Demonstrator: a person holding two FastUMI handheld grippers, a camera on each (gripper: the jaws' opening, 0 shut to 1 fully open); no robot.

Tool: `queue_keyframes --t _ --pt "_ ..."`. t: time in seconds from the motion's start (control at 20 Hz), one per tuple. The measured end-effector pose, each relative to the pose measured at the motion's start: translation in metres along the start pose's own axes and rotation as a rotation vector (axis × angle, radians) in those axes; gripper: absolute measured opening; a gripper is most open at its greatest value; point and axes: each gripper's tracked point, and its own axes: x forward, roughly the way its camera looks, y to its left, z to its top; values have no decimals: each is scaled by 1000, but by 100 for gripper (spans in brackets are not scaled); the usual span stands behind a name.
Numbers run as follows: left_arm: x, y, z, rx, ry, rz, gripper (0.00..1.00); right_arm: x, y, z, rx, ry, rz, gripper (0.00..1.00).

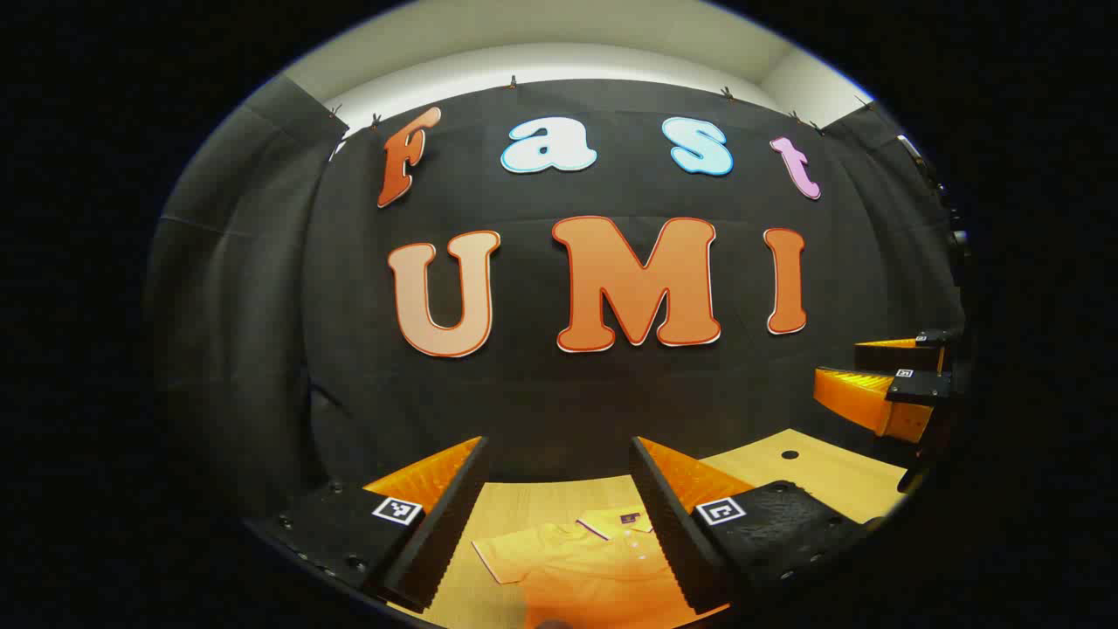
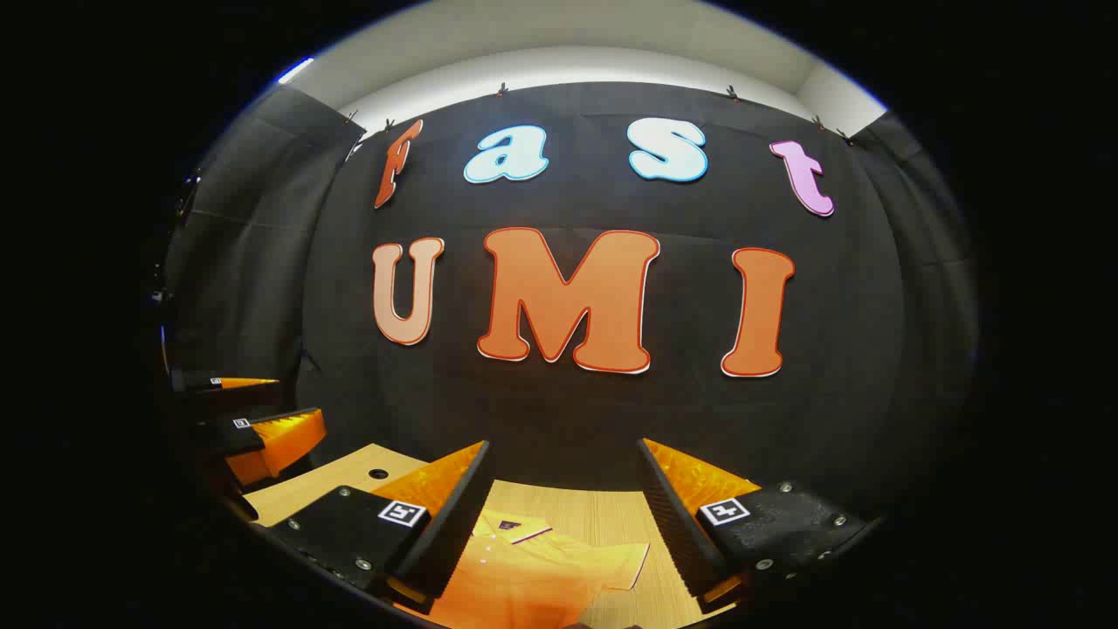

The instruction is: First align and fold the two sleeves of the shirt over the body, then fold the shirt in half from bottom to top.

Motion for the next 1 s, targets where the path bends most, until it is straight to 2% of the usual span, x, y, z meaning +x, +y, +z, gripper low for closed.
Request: queue_keyframes --t 0.15,0.3,0.65,1.0 --pt "5 -13 -5 -27 14 -40 98 -1 1 1 15 -10 2 98" --pt "7 -14 -6 -34 20 -36 98 -3 3 1 14 -17 24 98" --pt "7 -2 -6 -25 14 13 98 -3 -6 -16 0 25 48 98" --pt "-1 14 -10 -33 24 76 98 30 -40 -65 30 153 -5 98"
